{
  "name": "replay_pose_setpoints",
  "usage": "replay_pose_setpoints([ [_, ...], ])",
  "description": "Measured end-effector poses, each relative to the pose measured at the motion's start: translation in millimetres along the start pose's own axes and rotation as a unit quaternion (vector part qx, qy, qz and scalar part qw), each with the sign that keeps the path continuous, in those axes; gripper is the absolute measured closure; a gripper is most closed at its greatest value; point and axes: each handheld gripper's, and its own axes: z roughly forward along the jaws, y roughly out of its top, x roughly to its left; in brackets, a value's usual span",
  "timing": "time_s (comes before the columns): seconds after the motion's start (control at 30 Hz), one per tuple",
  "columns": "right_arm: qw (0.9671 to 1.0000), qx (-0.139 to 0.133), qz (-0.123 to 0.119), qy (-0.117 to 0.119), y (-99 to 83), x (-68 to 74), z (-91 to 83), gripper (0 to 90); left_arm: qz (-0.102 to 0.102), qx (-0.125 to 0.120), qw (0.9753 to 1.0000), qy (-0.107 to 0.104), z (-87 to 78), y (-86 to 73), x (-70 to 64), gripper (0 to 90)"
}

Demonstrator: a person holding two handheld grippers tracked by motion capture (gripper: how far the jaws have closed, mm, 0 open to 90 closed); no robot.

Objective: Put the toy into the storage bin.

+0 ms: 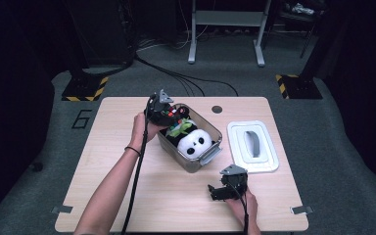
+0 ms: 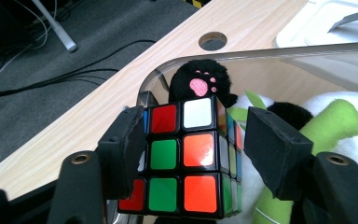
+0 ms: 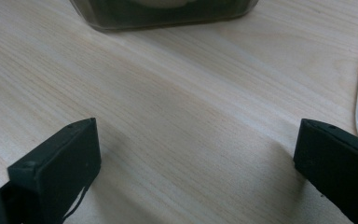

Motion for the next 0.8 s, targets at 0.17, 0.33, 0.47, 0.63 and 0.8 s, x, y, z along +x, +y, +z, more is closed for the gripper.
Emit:
replay_pose_setpoints([
  [0.17,1.0000,0.000,0.000,0.000,0.0,0.0,0.0,0.0,0.006,0.005,1.0000,0.007,2.4,-1.2,-1.1,42.4],
  [0.33,1.0000,0.000,0.001,0.001,0.1,0.2,0.0,0.0,-0.005,0.000,1.0000,0.000,1.0,-1.6,-0.9,37.4],
  [0.47,1.0000,0.000,0.001,0.002,0.0,0.2,0.0,0.0,-0.024,-0.009,0.9997,-0.002,-9.2,-1.7,2.3,23.9],
  [0.63,1.0000,-0.001,0.004,0.001,0.2,0.5,0.2,0.0,-0.048,-0.024,0.9984,-0.018,-33.4,-8.7,7.1,14.5],
  [0.8,1.0000,-0.001,0.002,0.000,0.1,0.4,0.1,0.0,-0.058,-0.017,0.9981,-0.016,-59.1,-34.8,10.1,9.5],
])
